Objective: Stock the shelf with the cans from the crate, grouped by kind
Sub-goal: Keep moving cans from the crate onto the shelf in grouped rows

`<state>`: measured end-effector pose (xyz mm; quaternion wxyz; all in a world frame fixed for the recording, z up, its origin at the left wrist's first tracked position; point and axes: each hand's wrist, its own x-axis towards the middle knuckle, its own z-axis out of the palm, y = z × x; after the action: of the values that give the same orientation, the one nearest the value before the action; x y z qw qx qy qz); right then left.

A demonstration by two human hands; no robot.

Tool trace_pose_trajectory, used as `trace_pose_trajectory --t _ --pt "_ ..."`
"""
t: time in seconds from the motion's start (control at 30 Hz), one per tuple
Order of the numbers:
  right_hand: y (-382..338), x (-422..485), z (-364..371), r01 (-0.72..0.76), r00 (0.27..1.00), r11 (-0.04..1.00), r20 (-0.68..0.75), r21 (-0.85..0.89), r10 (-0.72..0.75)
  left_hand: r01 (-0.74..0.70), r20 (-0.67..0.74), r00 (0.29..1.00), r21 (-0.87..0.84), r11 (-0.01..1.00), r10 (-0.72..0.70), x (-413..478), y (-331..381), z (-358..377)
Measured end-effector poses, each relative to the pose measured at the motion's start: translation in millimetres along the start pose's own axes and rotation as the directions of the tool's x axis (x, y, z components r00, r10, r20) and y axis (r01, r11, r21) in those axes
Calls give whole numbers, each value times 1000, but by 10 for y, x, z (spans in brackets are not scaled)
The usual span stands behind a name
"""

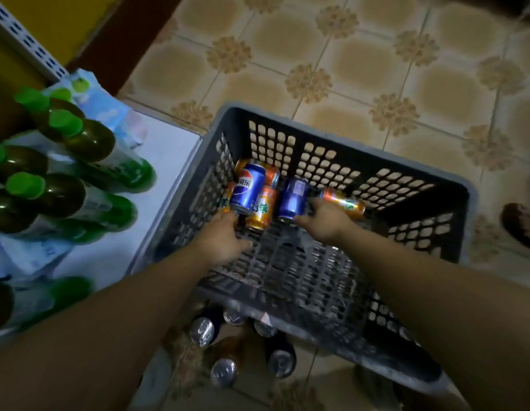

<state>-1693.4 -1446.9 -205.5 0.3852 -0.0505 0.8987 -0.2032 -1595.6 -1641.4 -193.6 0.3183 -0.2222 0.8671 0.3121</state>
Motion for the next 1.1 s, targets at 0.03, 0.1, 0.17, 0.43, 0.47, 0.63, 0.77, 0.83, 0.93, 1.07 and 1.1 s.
trace_pose_trajectory --t 0.03,0.1,0.17,0.43,0.47,0.63,0.77,0.83,0.93,1.07,1.1 --pt "-26 160 103 -9 1000 999 9 31 9 2 -10 1000 -37 999 -3 140 -33 27" --pt "-153 472 278 -18 1000 990 10 141 17 20 -46 999 -125 992 -26 431 -132 96" --pt "-338 763 425 3 1000 957 -29 290 6 49 -50 997 -212 976 -61 733 -272 198" --pt "-812 1425 798 -120 990 850 -3 513 141 88 -18 995 -347 934 -101 1006 -385 278" --pt "-799 1402 817 -120 991 830 16 544 133 83 -12 995 -365 927 -94 978 -397 285" --pt "-680 931 817 -34 994 645 -38 764 98 65 28 998 -501 863 -59 635 -324 124" --pt "-774 273 516 17 996 450 -56 893 73 -11 6 1000 -612 791 19 170 -156 -116" --pt "-844 -120 317 81 994 419 -104 905 32 -68 -29 997 -621 781 65 -162 -47 -249" --pt "-1029 -739 34 189 980 385 -197 903 -21 -163 -100 987 -640 751 129 -714 105 -481" --pt "-1378 -1584 -286 317 949 321 -298 893 -108 -297 -249 952 -629 718 176 -1555 239 -852" --pt "-1477 -1790 -354 343 939 302 -311 890 -150 -327 -289 940 -620 713 180 -1757 242 -948"
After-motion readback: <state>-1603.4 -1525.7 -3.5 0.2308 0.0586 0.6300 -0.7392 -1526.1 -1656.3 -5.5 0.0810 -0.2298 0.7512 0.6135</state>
